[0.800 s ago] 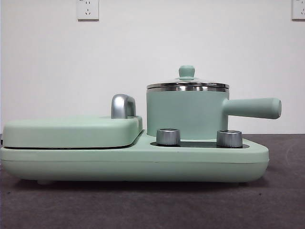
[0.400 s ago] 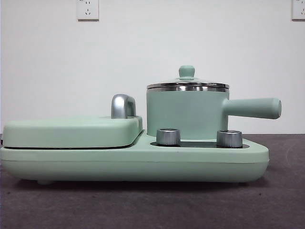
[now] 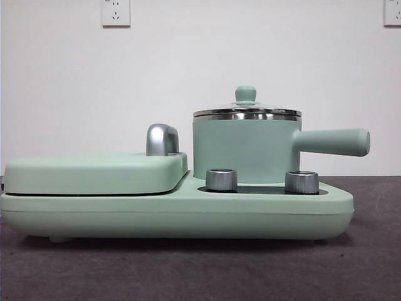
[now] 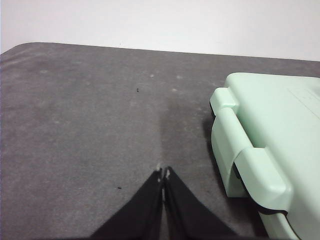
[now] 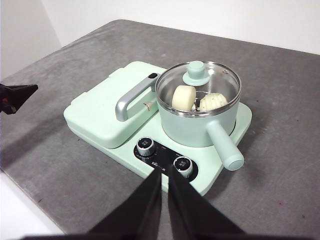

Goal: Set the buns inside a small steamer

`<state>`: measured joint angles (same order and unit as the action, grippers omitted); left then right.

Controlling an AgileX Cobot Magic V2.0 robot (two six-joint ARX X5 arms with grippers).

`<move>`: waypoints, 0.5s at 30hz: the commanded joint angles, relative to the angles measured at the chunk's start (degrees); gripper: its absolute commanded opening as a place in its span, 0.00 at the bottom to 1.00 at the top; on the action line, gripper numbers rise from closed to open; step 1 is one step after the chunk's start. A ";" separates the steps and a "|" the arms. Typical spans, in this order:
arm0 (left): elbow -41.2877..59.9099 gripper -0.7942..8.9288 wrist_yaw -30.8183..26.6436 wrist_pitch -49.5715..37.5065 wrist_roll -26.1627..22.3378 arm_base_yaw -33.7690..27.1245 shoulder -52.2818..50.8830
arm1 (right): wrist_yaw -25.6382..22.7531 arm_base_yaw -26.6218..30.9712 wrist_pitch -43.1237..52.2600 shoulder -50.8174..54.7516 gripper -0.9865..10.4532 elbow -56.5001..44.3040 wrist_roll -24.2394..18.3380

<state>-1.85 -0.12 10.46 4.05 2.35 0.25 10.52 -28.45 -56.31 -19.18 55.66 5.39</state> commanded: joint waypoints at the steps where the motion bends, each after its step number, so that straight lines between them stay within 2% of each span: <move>1: 1.11 0.09 -0.13 0.33 -0.55 -0.09 -0.07 | 0.00 -0.35 0.61 -0.15 0.10 0.37 -0.17; 10: 1.11 0.09 -0.13 0.33 -0.55 -0.07 -0.07 | -0.02 -0.33 0.87 -0.11 0.10 0.26 -0.20; 13: 1.11 0.09 -0.13 0.33 -0.55 -0.09 -0.07 | 0.59 2.71 0.98 -0.04 0.10 0.00 -0.20; 15: 1.11 0.09 -0.13 0.33 -0.55 -0.09 -0.07 | 1.79 6.88 2.84 0.31 0.10 -1.53 -0.22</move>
<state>-1.85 -0.12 10.46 4.05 2.35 0.25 11.99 -23.07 -54.37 -19.03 54.54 5.39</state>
